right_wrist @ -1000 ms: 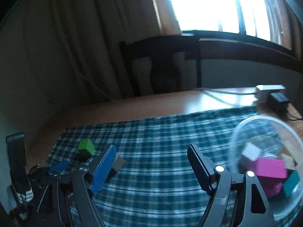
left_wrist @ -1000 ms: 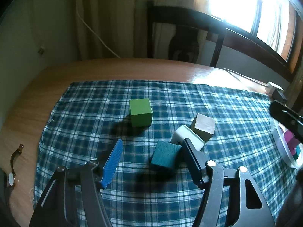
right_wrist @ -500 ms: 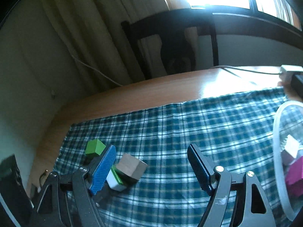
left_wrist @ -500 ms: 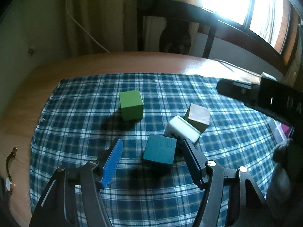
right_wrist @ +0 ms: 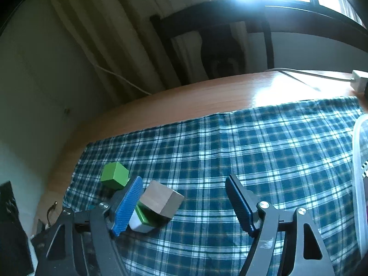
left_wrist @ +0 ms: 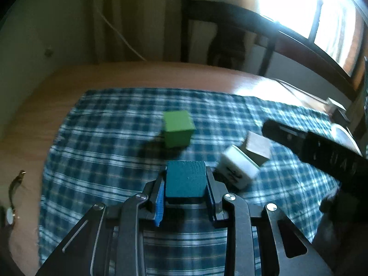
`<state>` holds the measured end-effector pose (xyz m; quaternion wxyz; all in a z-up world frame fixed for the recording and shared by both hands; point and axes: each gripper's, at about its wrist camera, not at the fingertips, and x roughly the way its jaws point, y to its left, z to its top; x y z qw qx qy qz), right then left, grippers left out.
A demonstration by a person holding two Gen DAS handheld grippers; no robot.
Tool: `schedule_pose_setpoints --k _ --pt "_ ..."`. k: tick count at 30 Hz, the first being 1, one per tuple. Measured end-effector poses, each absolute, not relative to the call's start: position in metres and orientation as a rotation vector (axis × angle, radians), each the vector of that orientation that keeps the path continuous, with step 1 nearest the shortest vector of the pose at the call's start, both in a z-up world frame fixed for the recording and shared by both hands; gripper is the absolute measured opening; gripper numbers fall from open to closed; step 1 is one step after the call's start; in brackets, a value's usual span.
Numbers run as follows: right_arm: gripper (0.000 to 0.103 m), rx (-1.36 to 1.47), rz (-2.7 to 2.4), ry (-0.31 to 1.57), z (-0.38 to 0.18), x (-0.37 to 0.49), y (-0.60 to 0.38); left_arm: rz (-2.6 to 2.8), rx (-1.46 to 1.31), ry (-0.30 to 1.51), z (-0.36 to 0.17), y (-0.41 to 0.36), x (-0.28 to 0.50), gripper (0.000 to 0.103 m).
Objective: Organize rigid objects
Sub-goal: 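Grasp the teal cube with the left tool while the right tool approaches the beige wooden cube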
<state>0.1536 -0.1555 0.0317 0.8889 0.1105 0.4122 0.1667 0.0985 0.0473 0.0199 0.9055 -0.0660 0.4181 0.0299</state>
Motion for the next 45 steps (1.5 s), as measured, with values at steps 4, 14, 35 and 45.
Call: schedule_pose_setpoints --k 4,14,35,45 --pt "0.073 0.194 0.352 0.862 0.025 0.155 -0.145 0.110 -0.153 0.839 0.026 0.058 0.094 0.031" --pt "0.069 0.142 0.374 0.854 0.015 0.159 -0.126 0.148 -0.155 0.815 0.032 0.065 0.091 0.031" --pt "0.045 0.028 0.495 0.817 -0.006 0.136 -0.053 0.139 -0.157 0.814 0.033 0.063 0.089 0.031" --pt "0.032 0.017 0.471 0.776 0.000 0.124 -0.040 0.134 -0.156 0.800 0.036 0.059 0.087 0.031"
